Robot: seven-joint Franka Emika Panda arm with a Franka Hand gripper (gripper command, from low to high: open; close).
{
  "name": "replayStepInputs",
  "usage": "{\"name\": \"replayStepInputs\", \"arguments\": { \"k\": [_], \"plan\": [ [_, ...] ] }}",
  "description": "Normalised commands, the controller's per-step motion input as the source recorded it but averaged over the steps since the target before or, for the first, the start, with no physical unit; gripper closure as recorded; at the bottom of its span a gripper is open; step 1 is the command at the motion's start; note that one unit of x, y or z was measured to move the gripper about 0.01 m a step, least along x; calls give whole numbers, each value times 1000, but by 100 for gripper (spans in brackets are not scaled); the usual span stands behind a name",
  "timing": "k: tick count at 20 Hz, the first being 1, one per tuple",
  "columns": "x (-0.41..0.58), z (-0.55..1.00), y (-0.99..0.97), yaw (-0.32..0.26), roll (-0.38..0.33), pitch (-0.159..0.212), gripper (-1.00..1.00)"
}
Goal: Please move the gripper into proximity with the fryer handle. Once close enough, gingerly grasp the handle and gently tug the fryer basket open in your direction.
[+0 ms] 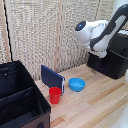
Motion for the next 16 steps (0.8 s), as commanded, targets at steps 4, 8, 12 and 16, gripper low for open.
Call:
{"name": "replayStepInputs", "arguments": {
  "k": [4,8,12,16],
  "plan": [
    [-181,-300,-638,134,-115,-22,-100],
    [-46,-282,-601,160,-60,-25,-100],
    [45,-271,-498,177,-9,-25,-100],
    [130,-229,-492,176,0,-22,-100]
  ]
}}
